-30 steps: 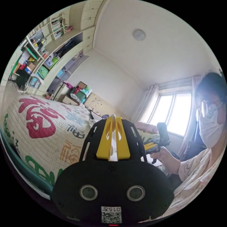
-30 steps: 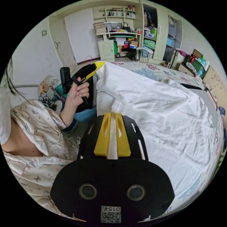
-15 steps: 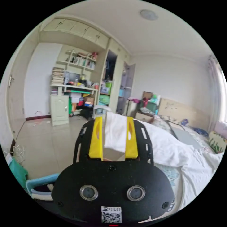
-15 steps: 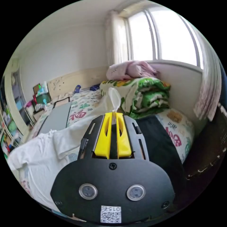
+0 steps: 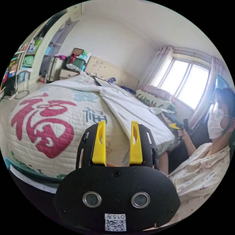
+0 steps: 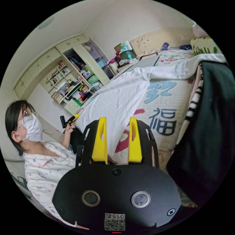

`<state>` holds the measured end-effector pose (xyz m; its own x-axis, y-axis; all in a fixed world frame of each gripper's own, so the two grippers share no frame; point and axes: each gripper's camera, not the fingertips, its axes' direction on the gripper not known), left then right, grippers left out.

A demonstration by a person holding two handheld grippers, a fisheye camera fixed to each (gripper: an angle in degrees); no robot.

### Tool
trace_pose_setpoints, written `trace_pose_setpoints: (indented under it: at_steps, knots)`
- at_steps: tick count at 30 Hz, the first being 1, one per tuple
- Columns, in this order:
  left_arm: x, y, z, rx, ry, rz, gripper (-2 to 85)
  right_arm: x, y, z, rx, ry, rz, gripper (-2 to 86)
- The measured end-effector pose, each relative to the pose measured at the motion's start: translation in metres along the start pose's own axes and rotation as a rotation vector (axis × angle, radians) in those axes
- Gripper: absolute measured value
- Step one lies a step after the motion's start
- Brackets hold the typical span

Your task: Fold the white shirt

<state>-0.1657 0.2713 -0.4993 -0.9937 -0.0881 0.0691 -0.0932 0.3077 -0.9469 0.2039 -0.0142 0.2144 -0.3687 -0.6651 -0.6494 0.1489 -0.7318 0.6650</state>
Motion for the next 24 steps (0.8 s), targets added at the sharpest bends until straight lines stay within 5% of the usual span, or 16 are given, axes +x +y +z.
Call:
trace_pose_setpoints:
  at_steps: [8,13,24]
  knots:
    - [0.045,0.031,0.003,-0.107,-0.004,0.132,7.3,-0.053,0.05,0.012,-0.186,0.069,-0.121,9.5]
    - [0.05,0.052,-0.011,-0.121,0.026,0.102,2.4,-0.073,0.066,0.009,-0.157,0.164,-0.148,0.9]
    - [0.085,0.091,-0.013,-0.161,-0.058,0.206,1.1,-0.096,0.11,0.014,-0.162,0.22,-0.165,-0.8]
